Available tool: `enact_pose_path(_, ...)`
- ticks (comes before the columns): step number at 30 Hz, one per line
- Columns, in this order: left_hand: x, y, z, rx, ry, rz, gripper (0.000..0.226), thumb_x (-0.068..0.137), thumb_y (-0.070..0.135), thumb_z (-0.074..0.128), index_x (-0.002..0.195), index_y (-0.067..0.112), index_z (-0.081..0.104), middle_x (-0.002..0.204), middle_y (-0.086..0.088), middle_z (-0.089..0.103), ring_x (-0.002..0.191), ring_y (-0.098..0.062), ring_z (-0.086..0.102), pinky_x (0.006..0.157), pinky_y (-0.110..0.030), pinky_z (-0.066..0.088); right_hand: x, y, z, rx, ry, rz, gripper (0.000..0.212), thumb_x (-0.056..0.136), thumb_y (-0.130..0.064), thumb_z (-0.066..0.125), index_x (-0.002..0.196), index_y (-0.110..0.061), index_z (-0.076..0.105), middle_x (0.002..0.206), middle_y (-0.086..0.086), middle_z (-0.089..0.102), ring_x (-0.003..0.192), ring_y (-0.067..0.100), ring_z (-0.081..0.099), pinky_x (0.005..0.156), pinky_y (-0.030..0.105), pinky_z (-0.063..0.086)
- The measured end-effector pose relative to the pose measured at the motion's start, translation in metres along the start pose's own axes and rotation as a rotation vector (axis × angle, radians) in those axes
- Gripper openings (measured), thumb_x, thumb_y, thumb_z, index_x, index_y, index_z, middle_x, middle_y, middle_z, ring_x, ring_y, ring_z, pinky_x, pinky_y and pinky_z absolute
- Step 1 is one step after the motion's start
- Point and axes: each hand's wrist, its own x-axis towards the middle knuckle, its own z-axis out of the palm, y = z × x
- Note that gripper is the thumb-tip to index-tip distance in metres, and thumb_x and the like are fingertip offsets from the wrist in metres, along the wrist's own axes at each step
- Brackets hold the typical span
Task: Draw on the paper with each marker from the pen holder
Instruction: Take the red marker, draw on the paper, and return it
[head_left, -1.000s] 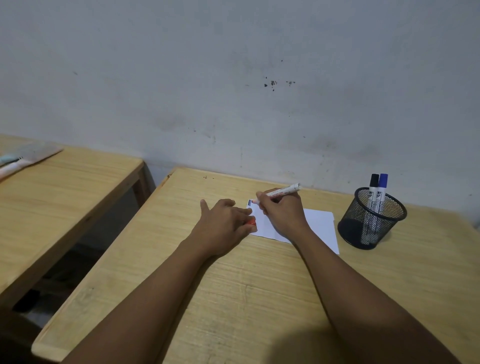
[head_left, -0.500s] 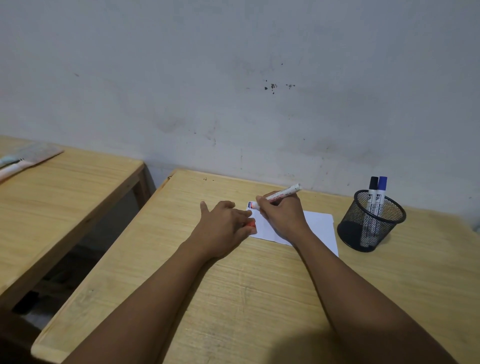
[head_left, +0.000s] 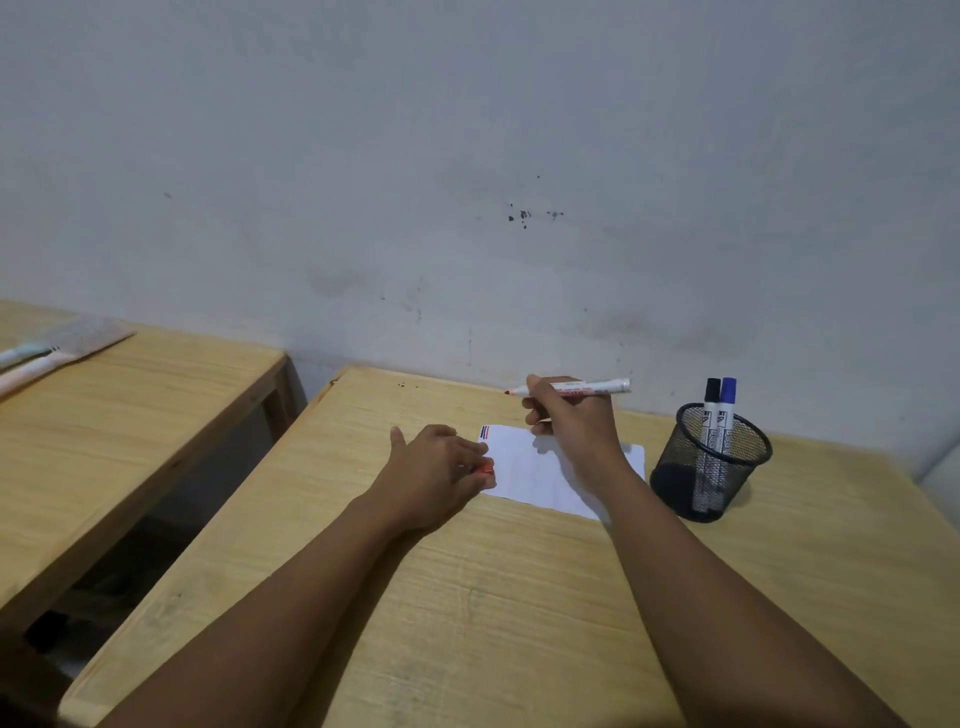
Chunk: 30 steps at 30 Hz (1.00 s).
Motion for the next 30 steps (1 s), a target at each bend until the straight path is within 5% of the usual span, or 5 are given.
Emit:
enact_pose_path(3, -0.001, 0.011, -0.007, -0.058, 0.005, -0.034, 0.024, 0.09, 0.048, 0.053, 0.099, 0.034, 0.071, 0.12, 0.015, 0.067, 0.12, -0.011, 0.05, 0.102, -0.063, 0.024, -0.009, -0.023, -0.012, -0.066, -0.031, -0.033, 0.01, 0.093, -0.016, 0.071, 0.095, -0.007, 0.074, 0.084, 0.009, 0.072, 0.063, 0.014, 0.062, 0.059, 0.027, 0.053)
enact_pose_path(9, -0.004, 0.052, -0.035, -0.147, 0.165, -0.021, 0.026, 0.092, 0.055, 0.053, 0.105, 0.042, 0.071, 0.145, 0.014, 0.051, 0.127, -0.011, 0.05, 0.109, -0.064, 0.018, -0.043, -0.07, -0.051, -0.134, -0.038, -0.114, 0.006, 0.093, -0.014, 0.071, 0.096, -0.008, 0.071, 0.08, 0.005, 0.074, 0.06, 0.011, 0.064, 0.058, 0.027, 0.05)
enact_pose_path(14, -0.001, 0.115, -0.066, -0.288, 0.306, 0.105, 0.041, 0.081, 0.069, 0.05, 0.102, 0.043, 0.073, 0.13, 0.013, 0.064, 0.119, -0.007, 0.058, 0.105, -0.057, 0.036, -0.078, -0.112, -0.082, -0.139, 0.018, -0.182, 0.036, 0.097, -0.033, 0.067, 0.086, 0.0, 0.074, 0.065, 0.003, 0.065, 0.056, 0.015, 0.055, 0.054, 0.027, 0.043)
enact_pose_path(23, -0.01, 0.212, -0.114, -0.316, 0.333, 0.338, 0.045, 0.078, 0.07, 0.052, 0.104, 0.04, 0.072, 0.12, 0.016, 0.068, 0.112, -0.008, 0.061, 0.102, -0.055, 0.04, -0.135, -0.176, -0.128, -0.156, 0.048, -0.294, 0.037, 0.096, -0.037, 0.067, 0.075, -0.007, 0.071, 0.06, 0.002, 0.056, 0.055, 0.014, 0.048, 0.055, 0.026, 0.042)
enact_pose_path(30, -0.025, 0.262, -0.122, -0.137, 0.499, 0.41, 0.018, 0.09, 0.043, 0.063, 0.098, 0.031, 0.075, 0.096, 0.01, 0.076, 0.096, -0.013, 0.063, 0.11, -0.055, 0.03, -0.161, -0.191, -0.141, -0.141, 0.148, -0.323, 0.043, 0.093, -0.037, 0.072, 0.077, 0.003, 0.072, 0.058, 0.004, 0.051, 0.05, 0.012, 0.044, 0.054, 0.025, 0.041)
